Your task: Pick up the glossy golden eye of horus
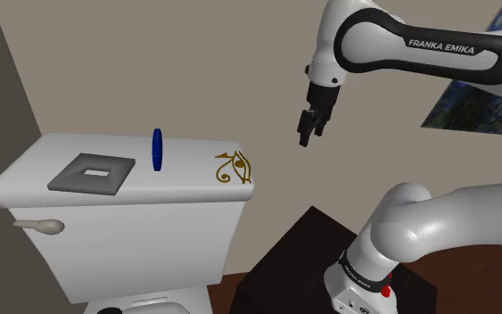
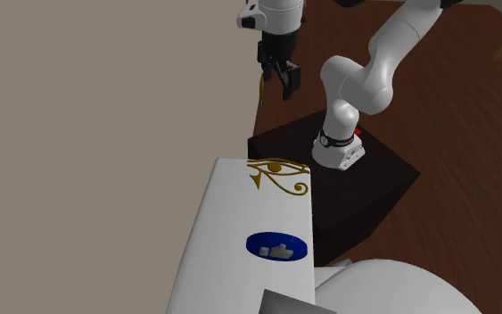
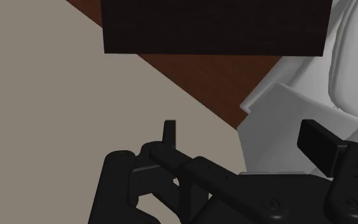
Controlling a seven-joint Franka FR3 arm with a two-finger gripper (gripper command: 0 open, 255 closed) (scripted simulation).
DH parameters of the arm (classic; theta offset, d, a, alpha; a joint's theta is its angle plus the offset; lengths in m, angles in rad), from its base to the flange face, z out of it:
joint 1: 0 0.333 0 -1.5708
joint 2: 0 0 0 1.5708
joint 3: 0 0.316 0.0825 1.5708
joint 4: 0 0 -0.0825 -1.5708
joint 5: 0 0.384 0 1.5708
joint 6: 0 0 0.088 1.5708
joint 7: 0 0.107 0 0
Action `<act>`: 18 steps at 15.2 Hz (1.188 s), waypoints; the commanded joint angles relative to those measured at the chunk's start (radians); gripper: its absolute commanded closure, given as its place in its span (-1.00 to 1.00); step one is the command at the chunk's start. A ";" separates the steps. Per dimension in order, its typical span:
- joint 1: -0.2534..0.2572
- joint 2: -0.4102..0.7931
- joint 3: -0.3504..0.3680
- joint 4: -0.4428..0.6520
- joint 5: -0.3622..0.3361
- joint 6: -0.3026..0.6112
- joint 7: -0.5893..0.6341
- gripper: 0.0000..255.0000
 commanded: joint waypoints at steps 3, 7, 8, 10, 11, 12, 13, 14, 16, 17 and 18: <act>0.005 0.018 0.043 -0.005 0.044 0.033 0.080 -1.00; 0.012 0.076 0.129 0.004 0.122 0.107 0.237 -1.00; 0.012 0.094 0.150 0.010 0.139 0.127 0.275 -1.00; 0.012 0.134 0.193 0.027 0.170 0.167 0.351 -1.00; 0.011 0.157 0.213 0.037 0.182 0.188 0.390 -1.00; 0.010 0.181 0.234 0.050 0.194 0.208 0.427 -1.00; 0.007 0.206 0.255 0.063 0.204 0.229 0.465 -1.00; 0.005 0.232 0.275 0.078 0.212 0.249 0.503 -1.00; -0.002 0.287 0.316 0.113 0.222 0.289 0.579 -1.00; -0.004 0.299 0.324 0.120 0.223 0.297 0.595 -1.00; -0.003 0.300 0.325 0.108 0.224 0.310 0.595 -1.00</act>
